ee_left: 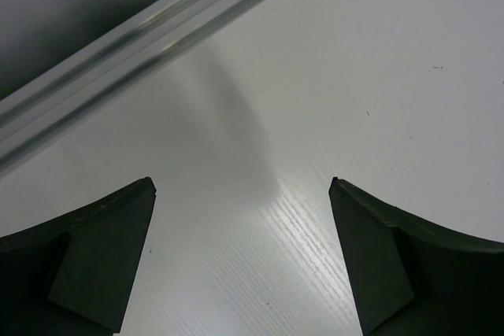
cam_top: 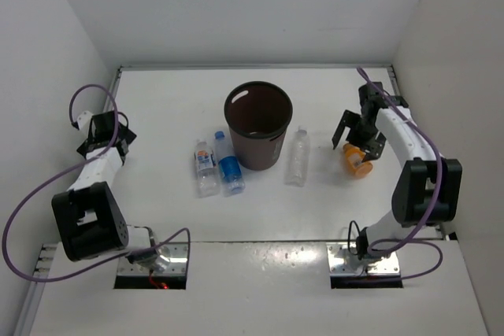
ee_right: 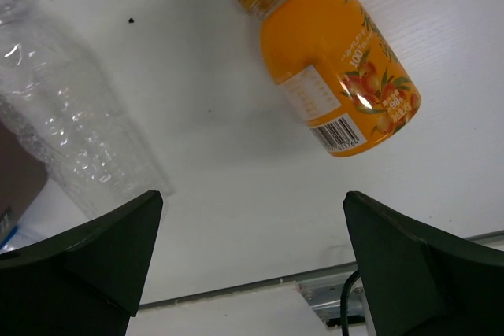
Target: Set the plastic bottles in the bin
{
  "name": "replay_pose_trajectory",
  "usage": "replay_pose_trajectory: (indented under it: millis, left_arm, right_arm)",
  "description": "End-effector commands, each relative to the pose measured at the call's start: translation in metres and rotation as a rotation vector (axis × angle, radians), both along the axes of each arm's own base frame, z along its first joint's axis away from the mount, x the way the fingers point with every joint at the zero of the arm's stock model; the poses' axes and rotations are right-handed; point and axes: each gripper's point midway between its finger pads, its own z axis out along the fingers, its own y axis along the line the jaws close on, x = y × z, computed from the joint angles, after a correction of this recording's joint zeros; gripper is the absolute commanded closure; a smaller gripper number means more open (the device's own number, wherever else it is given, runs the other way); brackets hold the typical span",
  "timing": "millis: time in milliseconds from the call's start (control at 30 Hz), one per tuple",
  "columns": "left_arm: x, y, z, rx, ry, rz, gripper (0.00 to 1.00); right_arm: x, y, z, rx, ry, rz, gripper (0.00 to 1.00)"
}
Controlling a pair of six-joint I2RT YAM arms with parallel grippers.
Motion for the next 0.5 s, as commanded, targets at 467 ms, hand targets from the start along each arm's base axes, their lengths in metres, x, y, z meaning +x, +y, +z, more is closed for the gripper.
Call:
replay_pose_trajectory:
  millis: [467]
  left_arm:
    - [0.041, -0.009, -0.001, -0.055, -0.102, -0.083, 0.0]
  right_arm:
    - [0.015, -0.069, -0.032, -0.242, 0.212, -0.025, 0.01]
